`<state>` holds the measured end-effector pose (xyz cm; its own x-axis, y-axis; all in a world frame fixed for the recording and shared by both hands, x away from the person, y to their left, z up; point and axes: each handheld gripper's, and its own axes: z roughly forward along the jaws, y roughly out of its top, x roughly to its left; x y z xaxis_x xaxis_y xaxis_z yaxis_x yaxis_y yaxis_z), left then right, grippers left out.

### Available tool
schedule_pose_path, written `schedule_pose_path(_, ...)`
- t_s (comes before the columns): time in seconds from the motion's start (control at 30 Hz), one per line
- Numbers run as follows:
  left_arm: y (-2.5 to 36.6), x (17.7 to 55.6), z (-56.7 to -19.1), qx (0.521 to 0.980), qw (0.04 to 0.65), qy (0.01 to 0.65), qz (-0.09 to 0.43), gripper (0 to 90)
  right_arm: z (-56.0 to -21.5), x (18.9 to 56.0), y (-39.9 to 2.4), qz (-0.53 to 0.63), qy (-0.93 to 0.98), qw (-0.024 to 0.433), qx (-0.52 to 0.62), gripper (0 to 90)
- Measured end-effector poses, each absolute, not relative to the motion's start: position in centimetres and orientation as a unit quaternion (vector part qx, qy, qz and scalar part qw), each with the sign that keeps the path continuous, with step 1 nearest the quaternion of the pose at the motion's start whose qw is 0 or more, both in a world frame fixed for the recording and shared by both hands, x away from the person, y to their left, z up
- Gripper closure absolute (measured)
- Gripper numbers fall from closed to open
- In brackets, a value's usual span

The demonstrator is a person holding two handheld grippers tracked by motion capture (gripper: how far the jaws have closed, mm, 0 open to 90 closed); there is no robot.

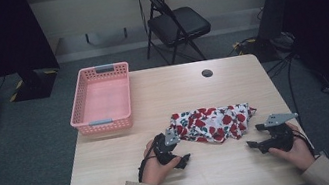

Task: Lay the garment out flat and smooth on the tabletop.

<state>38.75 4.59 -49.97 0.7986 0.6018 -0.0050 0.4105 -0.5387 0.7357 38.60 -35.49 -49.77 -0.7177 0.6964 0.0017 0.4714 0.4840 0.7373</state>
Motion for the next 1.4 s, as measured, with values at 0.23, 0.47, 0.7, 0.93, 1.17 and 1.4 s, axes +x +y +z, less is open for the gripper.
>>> schedule_pose_path(0.23,4.6,38.8,-50.0,0.868,0.383,0.291,0.123,10.5,-49.8,38.6,-35.5,0.374,0.848,0.149,0.344,17.9)
schedule_pose_path(0.47,4.9,38.8,-49.9,0.862,0.387,0.305,0.123,13.7,-49.7,38.6,-35.6,0.376,0.847,0.148,0.345,20.7)
schedule_pose_path(0.7,5.3,39.1,-48.8,0.845,0.409,0.316,0.134,18.4,-48.7,38.6,-35.6,0.393,0.842,0.152,0.337,24.4)
schedule_pose_path(0.93,4.0,39.7,-47.5,0.837,0.435,0.300,0.143,35.4,-47.0,39.2,-34.8,0.420,0.832,0.161,0.325,39.4)
schedule_pose_path(1.17,3.0,41.3,-47.9,0.837,0.428,0.308,0.144,48.5,-47.2,40.4,-33.4,0.421,0.833,0.149,0.327,52.5)
schedule_pose_path(1.4,2.3,42.0,-48.6,0.847,0.418,0.302,0.130,55.7,-48.3,41.3,-32.9,0.416,0.834,0.127,0.338,58.2)
